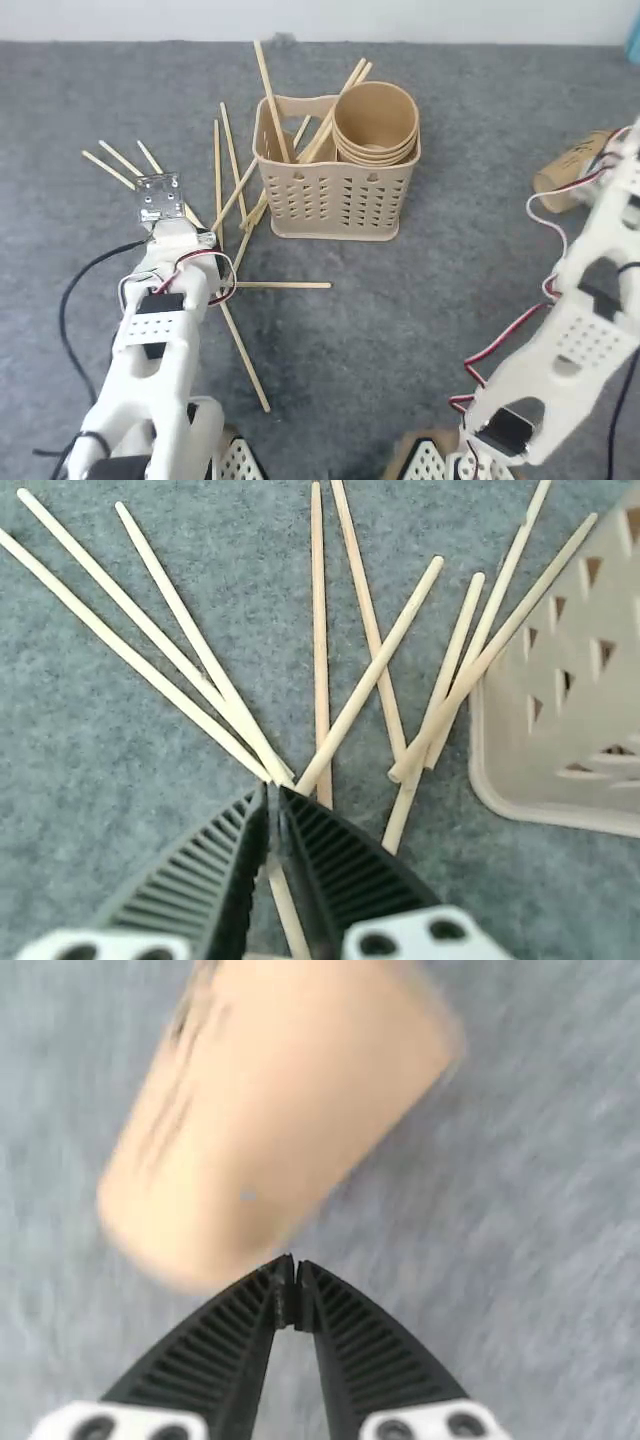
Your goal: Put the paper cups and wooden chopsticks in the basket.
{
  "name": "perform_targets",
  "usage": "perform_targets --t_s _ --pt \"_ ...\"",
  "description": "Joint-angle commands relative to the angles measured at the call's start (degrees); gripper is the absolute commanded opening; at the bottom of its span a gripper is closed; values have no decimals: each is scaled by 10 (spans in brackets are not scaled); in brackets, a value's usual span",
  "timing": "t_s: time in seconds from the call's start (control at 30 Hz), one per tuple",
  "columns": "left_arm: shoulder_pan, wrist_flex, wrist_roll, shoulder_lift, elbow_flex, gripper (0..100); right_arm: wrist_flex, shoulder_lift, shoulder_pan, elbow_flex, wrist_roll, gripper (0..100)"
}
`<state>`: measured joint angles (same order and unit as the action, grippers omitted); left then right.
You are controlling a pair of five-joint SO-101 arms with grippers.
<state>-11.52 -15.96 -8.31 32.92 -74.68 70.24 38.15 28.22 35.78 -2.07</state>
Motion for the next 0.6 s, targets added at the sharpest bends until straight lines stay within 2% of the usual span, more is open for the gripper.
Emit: perform_targets --t_s 0.0,0.23,0.33,0.57 --pt "-2 -1 4 7 24 13 1 48 31 192 29 13" --pt "2 1 4 7 26 13 -7 207 51 447 50 13" --pt "2 1 4 4 32 13 -43 276 50 531 63 13" --pt "2 1 4 3 33 13 -146 375 49 580 85 13"
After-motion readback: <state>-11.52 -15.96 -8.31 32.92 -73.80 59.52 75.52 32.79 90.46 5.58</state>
